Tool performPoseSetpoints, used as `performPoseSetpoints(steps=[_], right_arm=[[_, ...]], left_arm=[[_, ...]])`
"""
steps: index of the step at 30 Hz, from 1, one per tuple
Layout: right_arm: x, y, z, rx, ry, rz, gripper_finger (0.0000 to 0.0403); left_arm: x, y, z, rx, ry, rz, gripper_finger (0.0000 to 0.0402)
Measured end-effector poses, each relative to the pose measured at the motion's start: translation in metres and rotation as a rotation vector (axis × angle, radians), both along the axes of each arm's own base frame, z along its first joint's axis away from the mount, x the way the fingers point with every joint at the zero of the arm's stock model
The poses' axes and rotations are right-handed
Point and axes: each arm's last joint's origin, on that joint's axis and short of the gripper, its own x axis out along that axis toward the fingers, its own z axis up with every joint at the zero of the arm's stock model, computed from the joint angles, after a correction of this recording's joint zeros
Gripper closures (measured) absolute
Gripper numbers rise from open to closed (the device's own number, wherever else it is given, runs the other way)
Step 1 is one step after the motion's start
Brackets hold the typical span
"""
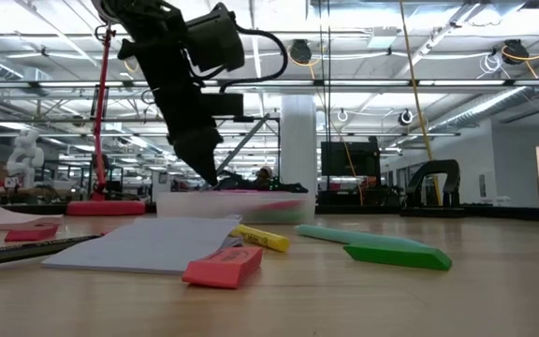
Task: Pack school essentials
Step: Put the light blue pencil into the pink supply box
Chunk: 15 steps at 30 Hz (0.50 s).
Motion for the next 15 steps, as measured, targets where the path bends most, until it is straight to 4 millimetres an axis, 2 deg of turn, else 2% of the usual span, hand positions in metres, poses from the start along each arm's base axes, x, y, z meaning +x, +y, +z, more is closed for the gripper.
performPoseSetpoints(steps=[6, 15], right_arm=[[0.0002, 0.0002, 0.0004, 0.004, -0.005, 0.0, 0.0223], [0.0002, 0.0002, 0.0004, 0.004, -0.005, 0.0, 0.0223]], left_arm=[[-0.0019, 0.0026, -0.0006, -0.006, 0.004, 0.039, 0.0368], [-0.0024, 0.0075, -0.0006, -0.018, -0.012, 0.082, 0.0337]])
